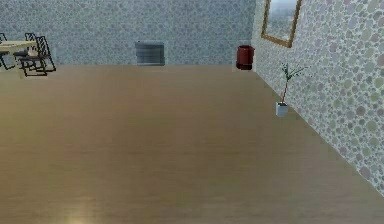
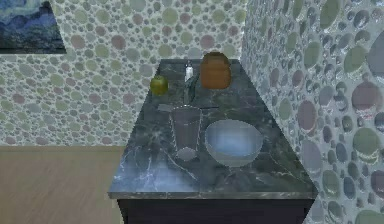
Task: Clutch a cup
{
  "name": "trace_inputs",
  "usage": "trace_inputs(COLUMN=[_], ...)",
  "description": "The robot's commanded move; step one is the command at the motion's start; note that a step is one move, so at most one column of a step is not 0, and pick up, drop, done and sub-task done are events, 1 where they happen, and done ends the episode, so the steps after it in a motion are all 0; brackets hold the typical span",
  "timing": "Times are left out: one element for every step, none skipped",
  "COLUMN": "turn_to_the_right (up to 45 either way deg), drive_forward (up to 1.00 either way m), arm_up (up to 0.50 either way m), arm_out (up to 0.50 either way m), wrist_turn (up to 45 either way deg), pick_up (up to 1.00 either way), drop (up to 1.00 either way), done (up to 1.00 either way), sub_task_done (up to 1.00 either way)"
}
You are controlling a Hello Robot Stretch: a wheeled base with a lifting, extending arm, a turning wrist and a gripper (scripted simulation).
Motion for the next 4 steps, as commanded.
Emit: trace_inputs(turn_to_the_right=[0.0,0.0,0.0,0.0], drive_forward=[0.0,0.0,0.0,0.0], arm_up=[0.5,0.38,0.0,0.0], arm_out=[0.0,0.0,0.2,0.0], wrist_turn=[0.0,0.0,0.0,45.0], pick_up=[0.0,0.0,0.0,0.0], drop=[0.0,0.0,0.0,0.0], done=[0.0,0.0,0.0,0.0], sub_task_done=[0.0,0.0,0.0,0.0])
